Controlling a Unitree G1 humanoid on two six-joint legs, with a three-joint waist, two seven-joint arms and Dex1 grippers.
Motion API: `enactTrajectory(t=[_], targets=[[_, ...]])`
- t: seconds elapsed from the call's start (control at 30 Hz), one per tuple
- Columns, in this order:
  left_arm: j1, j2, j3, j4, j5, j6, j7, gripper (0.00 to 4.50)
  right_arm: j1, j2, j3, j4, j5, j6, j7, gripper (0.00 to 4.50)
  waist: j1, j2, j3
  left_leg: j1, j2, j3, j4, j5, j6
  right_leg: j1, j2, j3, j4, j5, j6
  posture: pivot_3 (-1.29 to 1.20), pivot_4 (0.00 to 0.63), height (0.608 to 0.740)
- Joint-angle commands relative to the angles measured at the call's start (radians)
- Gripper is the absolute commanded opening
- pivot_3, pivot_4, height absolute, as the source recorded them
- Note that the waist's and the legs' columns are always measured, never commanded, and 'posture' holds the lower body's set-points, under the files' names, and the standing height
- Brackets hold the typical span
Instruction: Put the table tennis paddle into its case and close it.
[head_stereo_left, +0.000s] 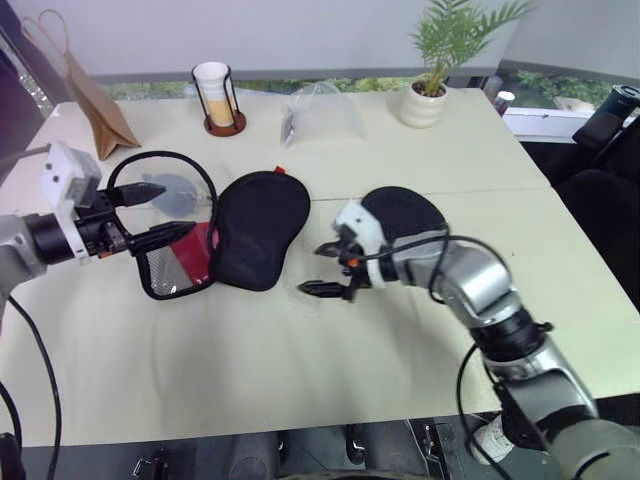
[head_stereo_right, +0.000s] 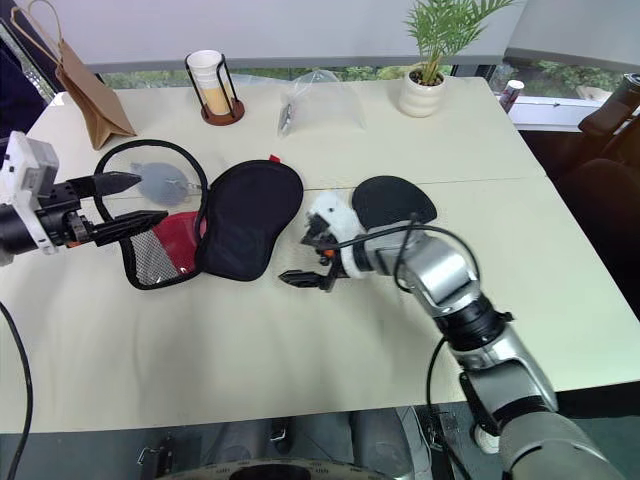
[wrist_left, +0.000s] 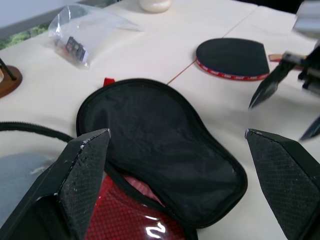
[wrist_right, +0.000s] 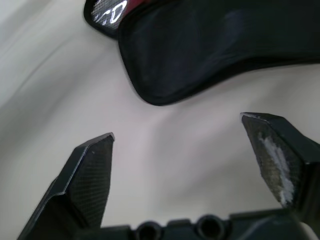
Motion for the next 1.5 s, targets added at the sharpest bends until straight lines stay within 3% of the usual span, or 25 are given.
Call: enactTrajectory(t=[0.03,0.37,0.73,0.83,1.07,1.2,1.5], targets=[[-0.017,0.014,0.018,-0.011,0.005,-0.014,-0.005,4.5,-0.05,0.081,-0.005,0.09,-0.04,0.002,-0.073,4.39,0.0,0.0,0.0,0.0,0.0,0.0,0.0,0.0,-0.001,0.0,0.0,0.0,0.0,0.0,0.0,0.0,0.15,0.74],[0.041,0.021,0.065,-0.075,-0.017,0.009,-0.003,4.5,-0.12,0.256,-0.039,0.317,-0.077,-0.004,-0.159,4.39,-0.008,0.0,0.0,0.0,0.0,0.0,-0.001,0.001,-0.001,0.0,0.0,0.0,0.001,0.002,0.003,0.0,0.15,0.74],[0.18,0.059,0.156,-0.162,-0.043,0.022,-0.092,4.5,-0.174,0.371,-0.021,0.483,-0.133,-0.079,-0.164,4.39,-0.035,-0.001,-0.001,0.001,0.001,-0.001,-0.002,0.001,-0.002,0.0,0.001,0.0,0.002,0.002,0.003,0.0,0.15,0.74],[0.204,0.072,0.187,-0.156,-0.044,0.018,-0.111,4.5,-0.178,0.387,0.001,0.524,-0.163,-0.116,-0.156,3.6,-0.037,-0.001,-0.001,0.002,0.002,-0.001,-0.002,0.001,-0.002,0.0,0.002,0.0,0.002,0.002,0.002,0.0,0.15,0.74],[0.212,0.074,0.207,-0.152,-0.03,0.012,-0.103,4.5,-0.17,0.403,0.03,0.565,-0.218,-0.17,-0.131,0.07,-0.047,-0.001,-0.001,0.002,0.002,-0.001,-0.003,0.001,-0.002,0.0,0.002,0.0,0.002,0.002,0.002,0.0,0.15,0.74],[0.194,0.073,0.197,-0.141,-0.031,0.009,-0.093,4.5,-0.143,0.353,0.037,0.498,-0.233,-0.146,-0.105,0.07,-0.048,-0.001,-0.001,0.002,0.002,-0.001,-0.003,0.001,-0.002,0.0,0.001,0.0,0.002,0.002,0.002,0.0,0.15,0.74],[0.121,0.065,0.128,-0.089,-0.01,-0.023,-0.094,4.5,-0.025,0.04,0.103,0.155,-0.242,-0.122,0.062,0.07,-0.018,-0.001,-0.001,0.001,0.0,0.0,-0.003,0.001,-0.003,0.001,-0.001,0.0,0.0,0.0,-0.001,0.0,0.15,0.74]])
